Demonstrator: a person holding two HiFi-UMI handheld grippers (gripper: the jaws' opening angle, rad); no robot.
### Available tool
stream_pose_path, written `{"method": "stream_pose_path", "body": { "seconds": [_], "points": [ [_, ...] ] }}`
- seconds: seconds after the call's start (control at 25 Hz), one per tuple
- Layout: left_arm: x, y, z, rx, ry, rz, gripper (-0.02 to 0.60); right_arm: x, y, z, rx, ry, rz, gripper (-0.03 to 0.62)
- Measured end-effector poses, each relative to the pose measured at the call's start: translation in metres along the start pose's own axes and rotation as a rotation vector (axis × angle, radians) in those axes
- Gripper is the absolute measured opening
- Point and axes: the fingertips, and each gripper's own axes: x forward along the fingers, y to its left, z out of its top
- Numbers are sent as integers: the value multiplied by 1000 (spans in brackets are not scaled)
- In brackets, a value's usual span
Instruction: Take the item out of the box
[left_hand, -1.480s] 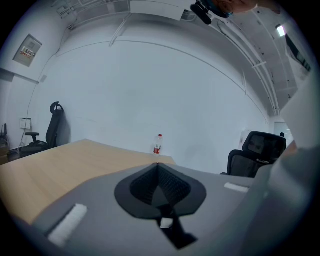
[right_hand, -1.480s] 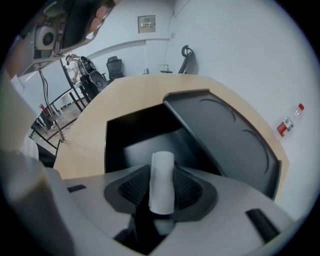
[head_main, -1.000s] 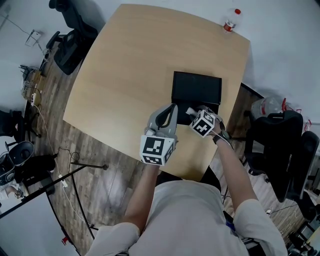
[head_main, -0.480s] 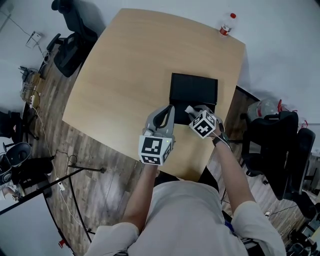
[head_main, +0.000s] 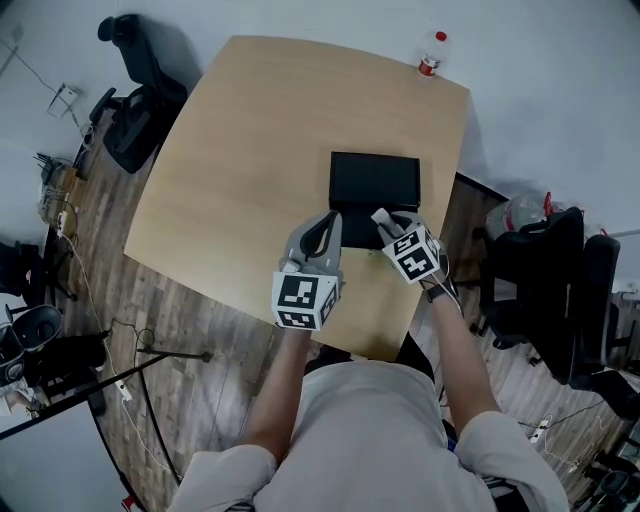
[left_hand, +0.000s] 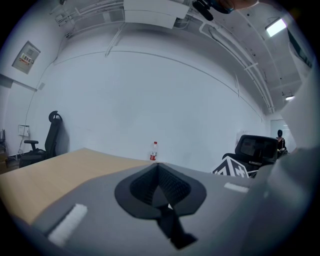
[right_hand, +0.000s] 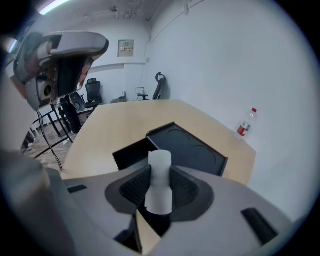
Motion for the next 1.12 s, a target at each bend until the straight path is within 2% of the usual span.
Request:
{"method": "stream_pose_path", "body": {
  "seconds": [0.52, 0.92, 1.12],
  "points": [
    [-25, -24, 23, 42, -49, -37, 6, -98, -7, 19, 212, -228, -149, 109],
    [-34, -41, 37, 65, -75, -88, 6, -174, -10, 57, 251, -426, -269, 110],
    [-37, -37, 54, 48, -90, -77, 6, -211, -14, 82, 238, -523, -334, 109]
  ]
}}
